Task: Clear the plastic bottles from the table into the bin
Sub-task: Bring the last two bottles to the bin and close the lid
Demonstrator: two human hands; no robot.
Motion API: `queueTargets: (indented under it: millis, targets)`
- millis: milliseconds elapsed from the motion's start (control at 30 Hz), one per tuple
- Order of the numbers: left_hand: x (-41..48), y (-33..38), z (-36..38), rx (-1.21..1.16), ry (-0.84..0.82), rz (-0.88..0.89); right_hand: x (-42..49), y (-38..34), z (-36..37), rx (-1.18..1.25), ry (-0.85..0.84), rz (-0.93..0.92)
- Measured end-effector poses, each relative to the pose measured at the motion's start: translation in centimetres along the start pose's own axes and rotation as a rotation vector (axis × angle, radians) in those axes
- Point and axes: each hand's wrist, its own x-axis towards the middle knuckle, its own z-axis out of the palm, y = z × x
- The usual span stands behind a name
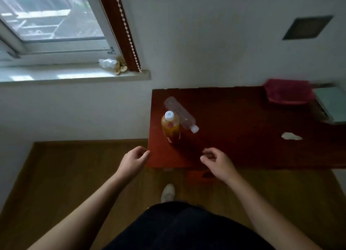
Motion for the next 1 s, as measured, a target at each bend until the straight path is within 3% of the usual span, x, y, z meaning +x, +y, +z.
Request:
queueTargets:
  millis: [267, 600, 800, 900, 1000]
  targets:
    - [6.4, 1.4, -2.1, -0.041, -0.009, 0.13, 4.9, -5.8, 4.0, 0.03, 0.15, -0.187]
    - [11.4, 0.3, -6.0, 0.016, -0.038, 0.211, 9.5, -9.8, 7.8, 0.013, 0.23, -0.23]
    - [14.6, 1.0, -5.7, 0.057, -0.094, 0.235, 9.4, -10.2, 6.0, 0.066, 0.281, -0.199]
    - [16.9, 3.3, -4.5, 0.188, -0.143, 0.349, 8.4, -9.5, 3.3, 0.123, 0.345, -0.159]
    - [19.6, 6.6, -2.6, 0.419, -0.125, 0.594, 7.2, -8.9, 0.5, 0.135, 0.415, -0.11]
